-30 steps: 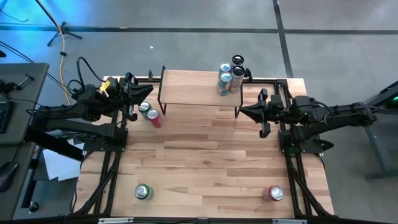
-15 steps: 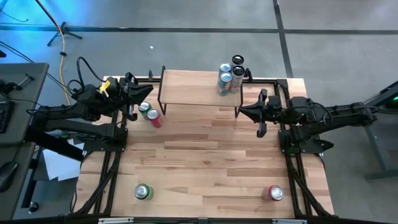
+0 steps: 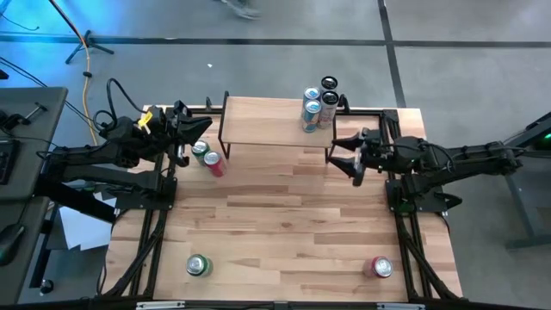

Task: Place canned beverage on shelf
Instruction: Put the bottom red soda can on the shelf

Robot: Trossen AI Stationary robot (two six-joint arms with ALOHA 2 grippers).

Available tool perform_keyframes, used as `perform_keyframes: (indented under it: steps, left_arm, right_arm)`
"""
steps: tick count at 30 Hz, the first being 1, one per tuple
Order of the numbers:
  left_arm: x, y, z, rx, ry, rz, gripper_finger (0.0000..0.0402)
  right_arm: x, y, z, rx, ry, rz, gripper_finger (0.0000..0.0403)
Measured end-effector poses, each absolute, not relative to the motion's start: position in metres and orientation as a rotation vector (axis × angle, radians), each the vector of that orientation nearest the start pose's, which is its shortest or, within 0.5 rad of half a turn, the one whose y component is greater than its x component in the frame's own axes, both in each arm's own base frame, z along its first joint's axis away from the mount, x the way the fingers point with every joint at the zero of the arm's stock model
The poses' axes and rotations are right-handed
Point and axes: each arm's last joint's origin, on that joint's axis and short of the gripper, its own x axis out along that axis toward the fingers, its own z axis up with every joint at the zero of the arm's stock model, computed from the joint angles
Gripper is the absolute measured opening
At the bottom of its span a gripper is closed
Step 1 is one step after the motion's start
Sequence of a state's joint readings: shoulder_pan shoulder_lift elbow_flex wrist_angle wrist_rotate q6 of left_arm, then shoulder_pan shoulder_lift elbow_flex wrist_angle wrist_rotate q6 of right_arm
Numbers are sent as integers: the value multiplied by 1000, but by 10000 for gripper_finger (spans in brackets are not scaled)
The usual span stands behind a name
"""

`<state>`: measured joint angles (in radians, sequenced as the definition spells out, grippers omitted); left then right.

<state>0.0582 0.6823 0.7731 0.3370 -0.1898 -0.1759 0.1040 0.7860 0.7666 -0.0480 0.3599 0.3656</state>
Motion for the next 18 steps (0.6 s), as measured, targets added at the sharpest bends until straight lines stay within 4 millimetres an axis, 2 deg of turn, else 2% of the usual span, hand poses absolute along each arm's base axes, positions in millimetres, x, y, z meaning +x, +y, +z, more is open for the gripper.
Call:
perform_keyframes:
  steps: [2,4,10,18]
  left_arm:
    - [141,14,392,-214,-450,203,1]
    - [141,14,392,-224,-451,201,1]
    - [141,14,392,-231,-452,199,1]
    - [141,14,392,-231,-452,199,1]
  right_arm:
    - [174,8,339,345,14,-276,368]
    - [174,7,339,349,13,-279,391]
    - [174,8,337,362,34,-275,360]
    - [174,8,337,362,33,-275,356]
